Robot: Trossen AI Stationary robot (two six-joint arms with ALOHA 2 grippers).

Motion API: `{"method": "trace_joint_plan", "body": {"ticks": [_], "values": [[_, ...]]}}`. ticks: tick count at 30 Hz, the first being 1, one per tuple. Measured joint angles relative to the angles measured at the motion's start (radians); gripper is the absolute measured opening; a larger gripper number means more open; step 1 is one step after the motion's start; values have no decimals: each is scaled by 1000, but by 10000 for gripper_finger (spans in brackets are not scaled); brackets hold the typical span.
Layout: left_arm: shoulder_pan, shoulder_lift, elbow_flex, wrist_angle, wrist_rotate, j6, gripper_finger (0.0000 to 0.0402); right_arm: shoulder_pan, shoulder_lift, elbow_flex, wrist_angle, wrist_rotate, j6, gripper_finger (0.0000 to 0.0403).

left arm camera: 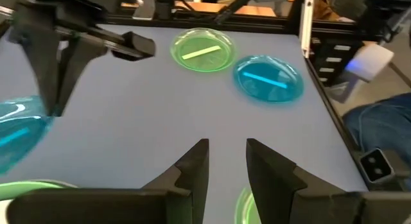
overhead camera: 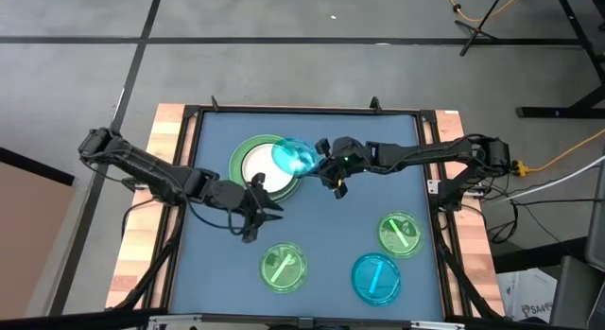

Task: Stack plastic plates
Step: Stack the top blue plate on the white plate

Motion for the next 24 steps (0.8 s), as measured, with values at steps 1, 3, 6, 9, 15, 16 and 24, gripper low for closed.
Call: {"method": "trace_joint_plan", "body": {"ticks": [1, 3, 6, 9, 15, 16, 24], "values": [[-6, 0, 0, 0, 0, 0, 96, 0, 0, 0, 13, -10, -3, 0], [-14, 0, 0, 0, -3, 0, 96, 0, 1, 0, 32, -20, -20, 0], [-22, 0, 0, 1, -8, 0, 96, 0, 5, 0, 57, -33, -35, 0], [-23, 0, 0, 2, -8, 0, 96, 0, 13, 1, 97, -35, -46, 0], [-23, 0, 0, 6, -8, 0, 96, 0, 64, 61, 94, -87, -47, 0], [-23, 0, 0, 8, -8, 0, 96, 0, 82, 92, 87, -87, -47, 0], [-23, 0, -1, 7, -2, 0, 96, -1, 251, 325, -53, -87, -47, 0]]}}
